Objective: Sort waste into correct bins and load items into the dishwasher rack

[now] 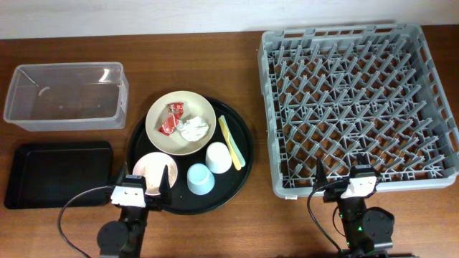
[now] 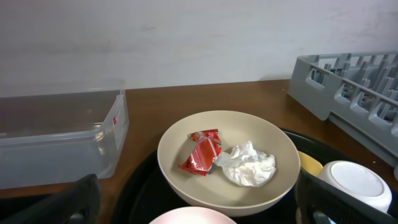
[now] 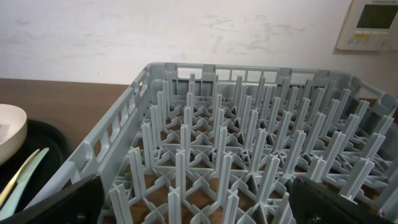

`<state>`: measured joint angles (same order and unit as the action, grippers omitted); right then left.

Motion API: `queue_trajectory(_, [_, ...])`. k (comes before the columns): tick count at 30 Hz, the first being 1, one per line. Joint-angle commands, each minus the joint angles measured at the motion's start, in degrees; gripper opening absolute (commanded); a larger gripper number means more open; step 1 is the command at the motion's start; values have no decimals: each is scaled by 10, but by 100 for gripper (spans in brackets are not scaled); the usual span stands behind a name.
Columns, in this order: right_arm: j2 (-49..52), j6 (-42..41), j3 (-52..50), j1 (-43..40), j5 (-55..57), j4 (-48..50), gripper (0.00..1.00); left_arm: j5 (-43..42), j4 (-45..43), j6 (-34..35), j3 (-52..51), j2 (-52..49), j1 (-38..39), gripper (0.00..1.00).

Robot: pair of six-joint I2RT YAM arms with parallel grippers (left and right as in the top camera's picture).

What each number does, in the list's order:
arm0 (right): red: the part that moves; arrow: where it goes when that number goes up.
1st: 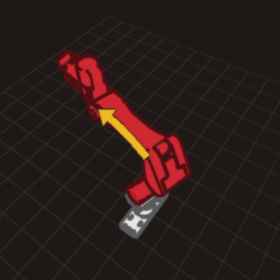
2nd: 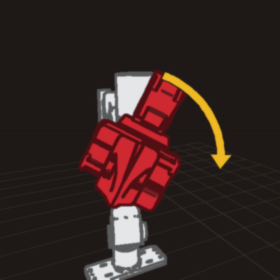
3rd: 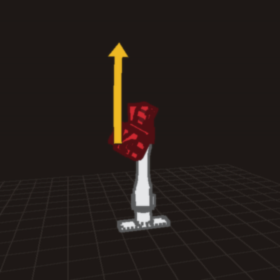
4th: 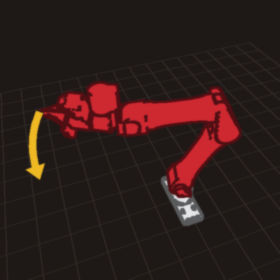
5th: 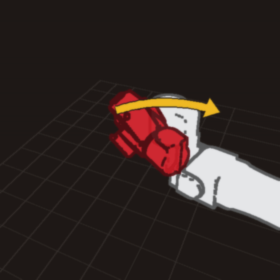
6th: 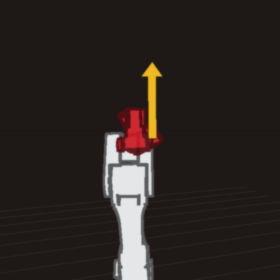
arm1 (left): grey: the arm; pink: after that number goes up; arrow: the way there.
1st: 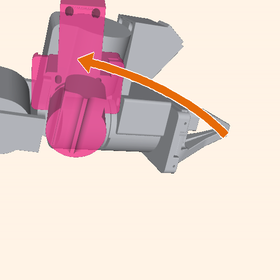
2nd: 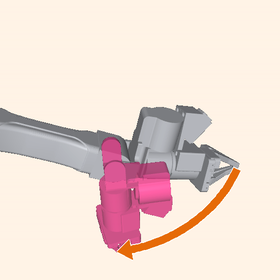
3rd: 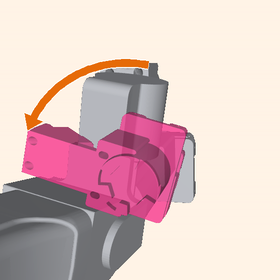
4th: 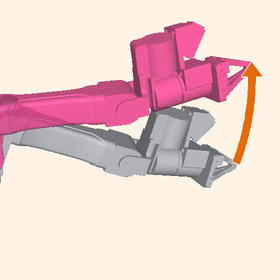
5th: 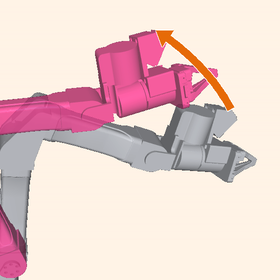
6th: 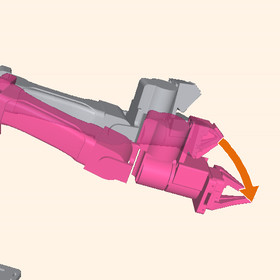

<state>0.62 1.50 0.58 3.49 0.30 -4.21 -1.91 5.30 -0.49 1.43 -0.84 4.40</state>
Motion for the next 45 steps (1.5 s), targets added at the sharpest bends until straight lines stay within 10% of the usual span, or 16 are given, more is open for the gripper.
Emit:
queue_trajectory(1, [-4,-2,-3,3,0,-3,98,4,-1,-13,-5,5,2,99])
queue_trajectory(15, [-4,-2,-3,3,-1,-3,98,-124,-209,-12,3,5,2,99])
queue_trajectory(23, [-4,-2,-3,3,-1,-3,98,-56,61,-29,319,-158,2,99])
queue_trajectory(34, [-4,-2,-3,3,-1,-3,98,-51,515,-99,946,-760,2,99])
queue_trajectory(42, [-4,-2,-3,3,-1,-3,98,-92,532,-99,969,-926,2,99])
queue_trajectory(45, [-4,-2,-3,3,0,-3,98,-77,536,-99,969,-929,2,47])
